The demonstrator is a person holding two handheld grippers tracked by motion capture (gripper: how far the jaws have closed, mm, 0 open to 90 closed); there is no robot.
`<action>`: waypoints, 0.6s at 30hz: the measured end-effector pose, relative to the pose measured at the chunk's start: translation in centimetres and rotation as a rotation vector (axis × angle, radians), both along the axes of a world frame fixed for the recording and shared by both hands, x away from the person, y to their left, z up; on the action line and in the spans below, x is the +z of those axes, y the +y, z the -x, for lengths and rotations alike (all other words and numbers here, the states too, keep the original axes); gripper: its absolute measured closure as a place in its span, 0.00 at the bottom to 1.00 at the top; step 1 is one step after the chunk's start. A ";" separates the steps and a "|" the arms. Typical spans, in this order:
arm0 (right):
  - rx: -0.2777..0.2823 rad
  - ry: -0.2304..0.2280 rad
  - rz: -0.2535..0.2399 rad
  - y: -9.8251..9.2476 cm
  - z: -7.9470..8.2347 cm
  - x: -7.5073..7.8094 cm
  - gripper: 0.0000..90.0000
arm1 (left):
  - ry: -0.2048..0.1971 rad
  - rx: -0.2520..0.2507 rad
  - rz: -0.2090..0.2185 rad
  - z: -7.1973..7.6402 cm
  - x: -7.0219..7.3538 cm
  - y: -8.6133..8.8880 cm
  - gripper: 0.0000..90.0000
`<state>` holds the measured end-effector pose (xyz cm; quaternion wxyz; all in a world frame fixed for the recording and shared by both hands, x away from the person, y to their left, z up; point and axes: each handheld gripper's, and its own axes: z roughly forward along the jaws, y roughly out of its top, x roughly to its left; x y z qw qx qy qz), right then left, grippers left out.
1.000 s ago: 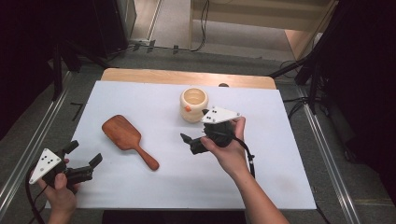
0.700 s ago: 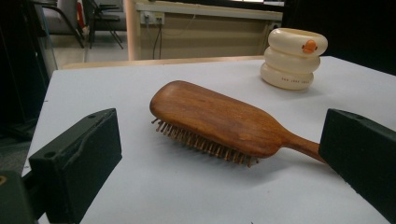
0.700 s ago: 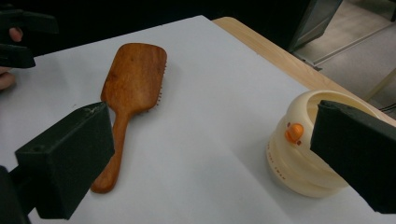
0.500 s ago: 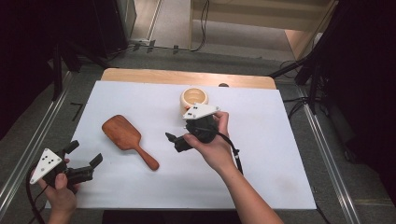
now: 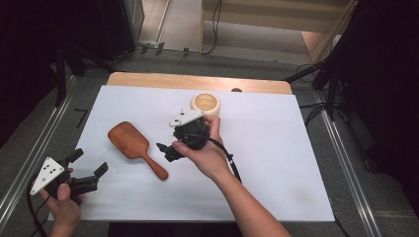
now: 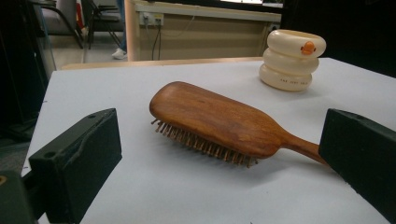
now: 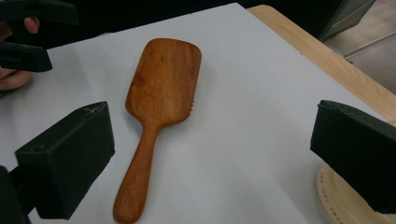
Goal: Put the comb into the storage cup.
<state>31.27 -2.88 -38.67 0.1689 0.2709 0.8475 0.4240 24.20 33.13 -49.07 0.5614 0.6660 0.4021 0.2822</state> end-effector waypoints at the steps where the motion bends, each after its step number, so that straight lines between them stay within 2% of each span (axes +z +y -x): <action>1: 0.006 0.008 0.008 0.8 -0.1 -0.1 0.00 | 0.000 -0.002 0.000 0.0 0.0 0.0 0.00; 18: 0.041 0.049 0.076 5.2 -0.9 -1.2 0.00 | 0.001 -0.005 0.000 -0.1 0.0 0.0 0.00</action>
